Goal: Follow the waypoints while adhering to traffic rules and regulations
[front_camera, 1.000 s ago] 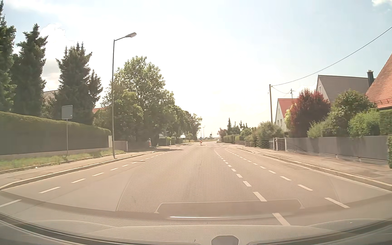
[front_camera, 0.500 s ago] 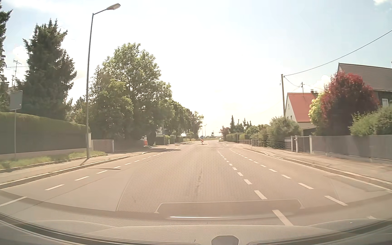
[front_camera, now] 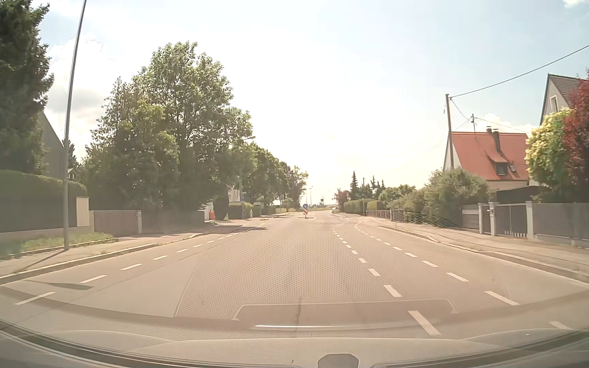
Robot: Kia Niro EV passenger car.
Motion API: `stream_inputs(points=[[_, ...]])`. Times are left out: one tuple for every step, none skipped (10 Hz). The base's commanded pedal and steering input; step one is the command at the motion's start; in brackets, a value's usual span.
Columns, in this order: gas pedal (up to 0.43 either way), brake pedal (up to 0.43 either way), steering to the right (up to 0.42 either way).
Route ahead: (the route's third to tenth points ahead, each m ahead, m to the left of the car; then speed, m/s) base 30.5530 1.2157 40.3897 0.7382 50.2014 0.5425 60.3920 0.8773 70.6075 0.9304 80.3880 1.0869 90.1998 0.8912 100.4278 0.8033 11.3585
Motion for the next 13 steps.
stream_inputs(points=[[0.079,0.0,-0.005],[0.079,0.0,-0.004],[0.079,0.0,-0.004],[0.079,0.0,-0.004],[0.079,0.0,-0.003],[0.079,0.0,-0.002],[0.079,0.0,-0.001],[0.079,0.0,0.0],[0.079,0.0,0.001],[0.079,0.0,0.001],[0.079,0.0,0.001],[0.079,0.0,0.001],[0.079,0.0,0.002]])
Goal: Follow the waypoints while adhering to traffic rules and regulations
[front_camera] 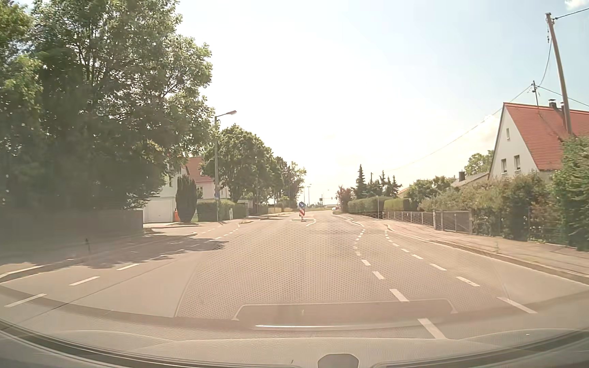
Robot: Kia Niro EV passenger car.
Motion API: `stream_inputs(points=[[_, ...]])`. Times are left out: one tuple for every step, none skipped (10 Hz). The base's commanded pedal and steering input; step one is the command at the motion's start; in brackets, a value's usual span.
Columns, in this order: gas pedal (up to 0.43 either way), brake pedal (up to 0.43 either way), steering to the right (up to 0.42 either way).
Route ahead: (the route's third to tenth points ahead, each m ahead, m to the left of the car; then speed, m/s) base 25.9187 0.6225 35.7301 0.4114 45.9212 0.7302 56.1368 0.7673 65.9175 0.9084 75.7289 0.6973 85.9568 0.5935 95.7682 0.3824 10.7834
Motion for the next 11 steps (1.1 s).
stream_inputs(points=[[0.079,0.0,0.003],[0.079,0.0,0.006],[0.079,0.0,0.01],[0.079,0.0,0.012],[0.079,0.0,0.013],[0.079,0.0,0.014],[0.079,0.0,0.015],[0.079,0.0,0.016],[0.079,0.0,0.019],[0.079,0.0,0.02],[0.079,0.0,0.02]])
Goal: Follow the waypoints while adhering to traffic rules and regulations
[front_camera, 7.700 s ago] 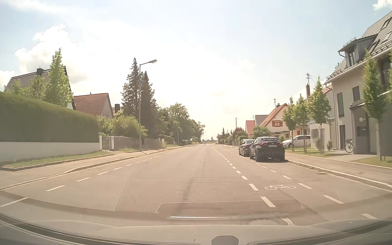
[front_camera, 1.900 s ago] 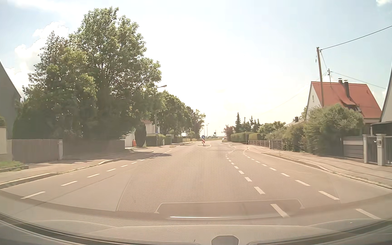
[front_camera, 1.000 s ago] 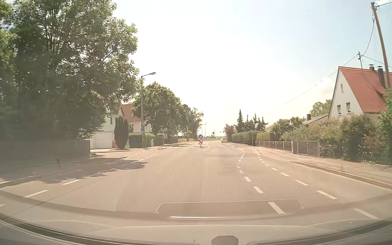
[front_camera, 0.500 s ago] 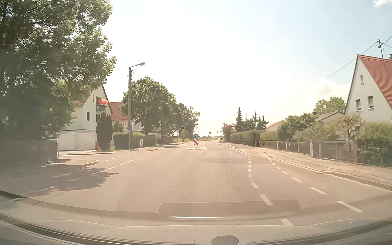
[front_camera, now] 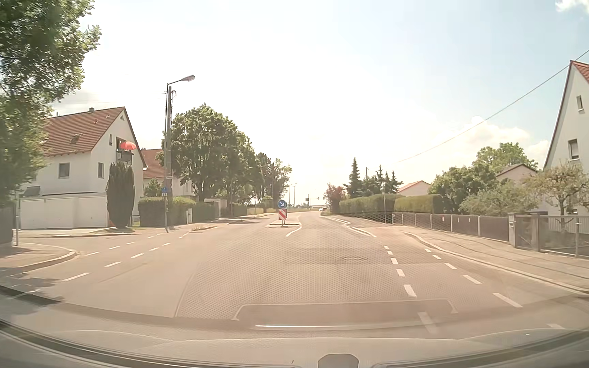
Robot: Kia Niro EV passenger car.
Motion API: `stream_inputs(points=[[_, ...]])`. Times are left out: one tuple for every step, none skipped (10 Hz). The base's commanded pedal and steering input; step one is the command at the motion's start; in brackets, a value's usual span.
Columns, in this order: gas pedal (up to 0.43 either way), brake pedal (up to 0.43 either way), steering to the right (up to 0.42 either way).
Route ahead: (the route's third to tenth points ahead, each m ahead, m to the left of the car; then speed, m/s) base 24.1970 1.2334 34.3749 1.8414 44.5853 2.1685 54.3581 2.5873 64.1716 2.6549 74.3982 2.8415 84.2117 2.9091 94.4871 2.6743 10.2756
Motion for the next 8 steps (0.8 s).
stream_inputs(points=[[0.079,0.0,0.021],[0.079,0.0,0.021],[0.087,0.0,0.02],[0.087,0.0,0.02],[0.087,0.0,0.019],[0.087,0.0,0.018],[0.098,0.0,0.015],[0.098,0.0,0.014]])
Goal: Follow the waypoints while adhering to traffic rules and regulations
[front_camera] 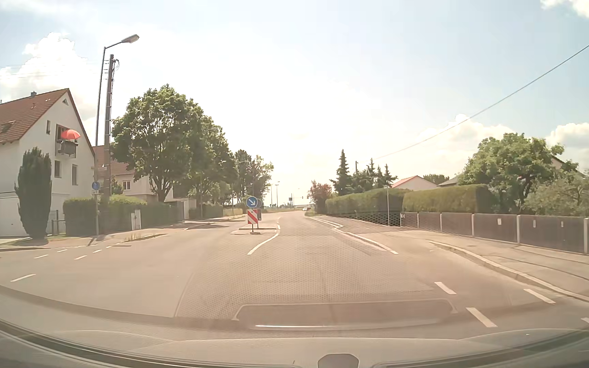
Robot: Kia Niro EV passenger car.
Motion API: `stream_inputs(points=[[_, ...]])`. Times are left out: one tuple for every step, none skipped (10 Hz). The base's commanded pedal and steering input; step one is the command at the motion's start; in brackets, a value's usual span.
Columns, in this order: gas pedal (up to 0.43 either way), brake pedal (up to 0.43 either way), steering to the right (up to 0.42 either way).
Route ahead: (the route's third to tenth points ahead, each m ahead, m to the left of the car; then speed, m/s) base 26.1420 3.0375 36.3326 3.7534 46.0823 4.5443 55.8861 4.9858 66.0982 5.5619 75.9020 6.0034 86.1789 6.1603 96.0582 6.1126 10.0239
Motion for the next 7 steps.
stream_inputs(points=[[0.098,0.0,0.013],[0.11,0.0,0.011],[0.11,0.0,0.01],[0.11,0.0,0.004],[0.11,0.0,-0.006],[0.11,0.0,-0.01],[0.11,0.0,-0.01]])
